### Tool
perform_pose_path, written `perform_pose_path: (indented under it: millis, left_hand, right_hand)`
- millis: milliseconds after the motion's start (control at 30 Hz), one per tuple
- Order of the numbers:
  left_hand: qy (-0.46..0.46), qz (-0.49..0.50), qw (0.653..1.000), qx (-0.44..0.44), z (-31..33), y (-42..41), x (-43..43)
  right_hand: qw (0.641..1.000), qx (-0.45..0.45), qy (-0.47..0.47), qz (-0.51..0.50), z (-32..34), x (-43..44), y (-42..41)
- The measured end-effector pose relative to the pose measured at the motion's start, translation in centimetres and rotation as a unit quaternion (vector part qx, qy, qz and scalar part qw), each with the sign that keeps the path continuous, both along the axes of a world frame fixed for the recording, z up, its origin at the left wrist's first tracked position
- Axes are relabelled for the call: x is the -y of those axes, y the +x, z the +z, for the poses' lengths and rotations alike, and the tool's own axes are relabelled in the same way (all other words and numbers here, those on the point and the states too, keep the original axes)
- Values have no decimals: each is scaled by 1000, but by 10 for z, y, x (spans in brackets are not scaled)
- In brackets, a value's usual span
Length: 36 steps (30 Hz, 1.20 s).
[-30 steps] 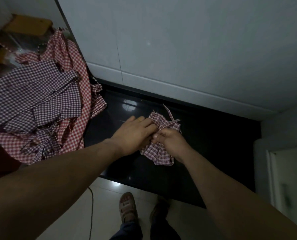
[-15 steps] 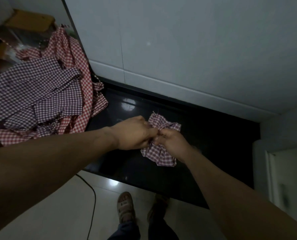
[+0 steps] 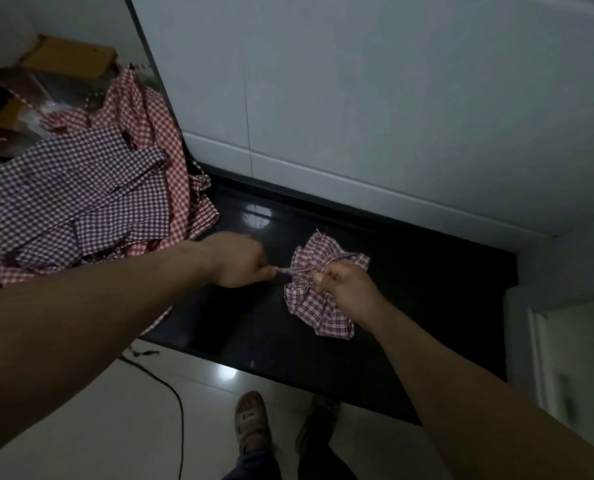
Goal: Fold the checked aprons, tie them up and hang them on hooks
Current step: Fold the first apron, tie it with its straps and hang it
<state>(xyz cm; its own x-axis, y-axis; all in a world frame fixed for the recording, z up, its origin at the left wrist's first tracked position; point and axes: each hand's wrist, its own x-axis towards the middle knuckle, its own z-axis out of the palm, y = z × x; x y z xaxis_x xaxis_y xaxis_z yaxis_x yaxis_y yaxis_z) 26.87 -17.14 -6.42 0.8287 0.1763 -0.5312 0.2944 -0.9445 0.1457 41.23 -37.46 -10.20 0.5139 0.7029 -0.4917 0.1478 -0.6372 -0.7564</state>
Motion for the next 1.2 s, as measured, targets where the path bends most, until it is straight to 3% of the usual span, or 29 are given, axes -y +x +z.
perform_pose_path:
  millis: [67, 133, 200, 267, 300, 367, 433, 667, 933, 1067, 1200]
  left_hand:
    - [-66, 125, 972, -189, 10, -10, -7]
    - [0, 126, 965, -230, 15, -13, -12]
    - [97, 99, 987, -76, 14, -7, 0]
    - [47, 74, 989, 119, 6, 9, 27]
    - [-7, 46, 986, 163, -5, 17, 41]
    - [-137, 62, 975, 162, -27, 29, 61]
    - [-235, 139, 947, 172, -44, 34, 66]
    - [-351, 226, 901, 115, -55, 42, 61]
    - [-361, 198, 896, 170, -67, 51, 67]
    - [-362, 203, 891, 186, -76, 48, 72]
    - [-305, 201, 905, 217, -79, 44, 81]
  right_hand:
    - [1000, 14, -7, 2, 2, 0, -1]
    - [1000, 19, -14, 3, 1, 0, -2]
    - [1000, 24, -17, 6, 0, 1, -2]
    - [999, 27, -13, 11, 0, 0, -3]
    - [1000, 28, -9, 12, 0, 1, -3]
    - [1000, 22, -2, 7, -2, 3, -1]
    - [1000, 17, 11, -7, -4, 8, 1]
    - [999, 44, 17, -13, -10, 15, 4]
    - [999, -9, 46, -26, -8, 20, 17]
    - [998, 13, 62, -22, -8, 21, 15]
    - [996, 33, 70, -37, -14, 25, 13]
